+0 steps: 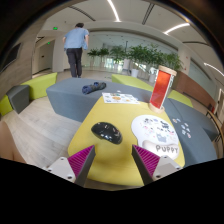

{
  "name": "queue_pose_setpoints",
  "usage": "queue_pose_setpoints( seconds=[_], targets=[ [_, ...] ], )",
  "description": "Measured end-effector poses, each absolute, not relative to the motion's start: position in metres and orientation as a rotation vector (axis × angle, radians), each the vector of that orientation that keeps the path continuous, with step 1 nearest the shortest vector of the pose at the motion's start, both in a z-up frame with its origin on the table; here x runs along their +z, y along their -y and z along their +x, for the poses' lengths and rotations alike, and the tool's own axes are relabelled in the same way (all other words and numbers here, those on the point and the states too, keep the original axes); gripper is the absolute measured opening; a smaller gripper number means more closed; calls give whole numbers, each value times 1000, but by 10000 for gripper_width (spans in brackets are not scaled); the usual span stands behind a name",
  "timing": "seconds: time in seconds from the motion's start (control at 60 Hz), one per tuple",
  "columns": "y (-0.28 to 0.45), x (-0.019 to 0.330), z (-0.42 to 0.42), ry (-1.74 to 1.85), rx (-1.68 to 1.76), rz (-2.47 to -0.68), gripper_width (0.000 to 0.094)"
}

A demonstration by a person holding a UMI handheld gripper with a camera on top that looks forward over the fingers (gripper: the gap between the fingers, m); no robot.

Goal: Arrange mouse

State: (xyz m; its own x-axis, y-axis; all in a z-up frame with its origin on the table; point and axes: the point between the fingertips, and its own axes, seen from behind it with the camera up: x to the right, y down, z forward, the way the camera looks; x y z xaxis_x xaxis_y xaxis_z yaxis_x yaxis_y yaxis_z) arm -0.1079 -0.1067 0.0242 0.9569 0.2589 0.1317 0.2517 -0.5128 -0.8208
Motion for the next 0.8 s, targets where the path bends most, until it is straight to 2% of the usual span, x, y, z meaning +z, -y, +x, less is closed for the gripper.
queue_pose_setpoints(
  seconds=[0.1,0.45,0.517,0.6,0.8],
  targets=[
    [81,10,-119,407,34,-2142,816],
    [-8,2,-134,364,121,-2162,790],
    [-23,0,-135,351,121,-2170,728],
    [-34,-5,-137,305,141,-2186,581],
    [-38,-6,-135,259,137,-2190,556]
  ],
)
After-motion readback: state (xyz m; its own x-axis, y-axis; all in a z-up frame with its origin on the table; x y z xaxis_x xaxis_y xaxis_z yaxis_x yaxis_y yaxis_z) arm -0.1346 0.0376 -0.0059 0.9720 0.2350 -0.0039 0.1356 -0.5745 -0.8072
